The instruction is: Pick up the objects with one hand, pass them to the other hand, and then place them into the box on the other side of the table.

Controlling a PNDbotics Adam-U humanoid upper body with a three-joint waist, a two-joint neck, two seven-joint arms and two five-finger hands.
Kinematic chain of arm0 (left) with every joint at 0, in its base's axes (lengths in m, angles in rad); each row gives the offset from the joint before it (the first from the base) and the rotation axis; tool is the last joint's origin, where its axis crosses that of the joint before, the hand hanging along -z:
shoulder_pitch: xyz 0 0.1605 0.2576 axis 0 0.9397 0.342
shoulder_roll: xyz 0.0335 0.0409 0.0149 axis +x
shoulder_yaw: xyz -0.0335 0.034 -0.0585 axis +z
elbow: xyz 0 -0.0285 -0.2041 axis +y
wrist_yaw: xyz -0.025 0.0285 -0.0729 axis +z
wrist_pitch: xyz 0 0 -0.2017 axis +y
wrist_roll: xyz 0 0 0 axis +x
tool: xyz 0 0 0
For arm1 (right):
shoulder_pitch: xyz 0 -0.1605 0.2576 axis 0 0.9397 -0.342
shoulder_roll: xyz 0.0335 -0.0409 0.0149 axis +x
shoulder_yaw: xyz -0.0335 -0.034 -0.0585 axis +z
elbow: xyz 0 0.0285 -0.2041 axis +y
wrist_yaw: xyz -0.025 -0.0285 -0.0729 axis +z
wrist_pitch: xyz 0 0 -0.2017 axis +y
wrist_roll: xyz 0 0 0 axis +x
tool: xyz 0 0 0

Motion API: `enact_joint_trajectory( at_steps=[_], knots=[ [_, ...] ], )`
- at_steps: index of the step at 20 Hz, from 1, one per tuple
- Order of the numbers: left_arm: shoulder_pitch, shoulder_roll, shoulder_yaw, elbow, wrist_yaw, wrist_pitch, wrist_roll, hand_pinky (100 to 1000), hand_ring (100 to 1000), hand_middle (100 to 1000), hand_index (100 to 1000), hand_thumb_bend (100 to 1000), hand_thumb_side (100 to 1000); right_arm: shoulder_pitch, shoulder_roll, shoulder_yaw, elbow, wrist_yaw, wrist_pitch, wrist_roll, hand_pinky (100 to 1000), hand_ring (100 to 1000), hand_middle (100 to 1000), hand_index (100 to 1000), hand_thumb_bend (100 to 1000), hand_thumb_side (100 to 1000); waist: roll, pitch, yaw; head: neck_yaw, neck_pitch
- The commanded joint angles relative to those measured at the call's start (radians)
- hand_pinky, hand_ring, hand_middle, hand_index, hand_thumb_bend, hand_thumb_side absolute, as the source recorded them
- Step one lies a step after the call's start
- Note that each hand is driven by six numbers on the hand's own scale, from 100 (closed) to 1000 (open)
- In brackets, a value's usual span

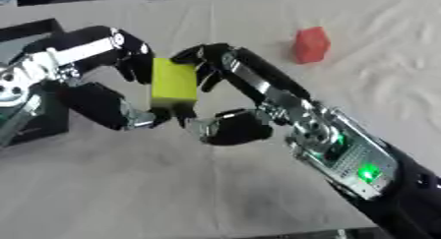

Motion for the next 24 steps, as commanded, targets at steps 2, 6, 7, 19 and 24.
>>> enact_joint_trajectory(
  at_steps=[2,6,7,19,24],
  knots=[
    [-0.019,0.012,0.022,-0.003,0.019,-0.004,0.060,693,594,498,536,194,100,-0.006,0.000,0.019,-0.022,-0.014,0.001,0.014,653,681,553,681,137,100,-0.002,-0.016,0.000,0.006,-0.016],
    [-0.019,0.010,0.018,0.001,0.043,-0.003,0.096,684,574,474,508,153,100,-0.007,0.000,0.019,-0.022,-0.014,0.000,0.018,655,683,555,683,162,119,-0.003,-0.015,0.000,0.007,-0.019],
    [-0.019,0.010,0.017,0.002,0.047,-0.002,0.103,682,570,468,500,149,100,-0.007,-0.001,0.019,-0.022,-0.014,-0.001,0.018,655,683,555,684,172,123,-0.003,-0.015,0.000,0.008,-0.020],
    [-0.019,0.011,0.012,0.006,0.065,0.020,0.140,659,524,379,379,221,100,-0.004,-0.004,0.019,-0.022,-0.002,-0.031,0.021,671,727,606,723,385,218,-0.004,-0.012,-0.001,0.012,-0.023],
    [-0.016,0.013,0.014,0.004,0.076,0.027,0.153,653,514,358,362,247,100,-0.003,-0.006,0.021,-0.022,0.012,-0.042,0.035,687,760,654,741,414,252,-0.004,-0.011,-0.001,0.013,-0.025]
  ],
)
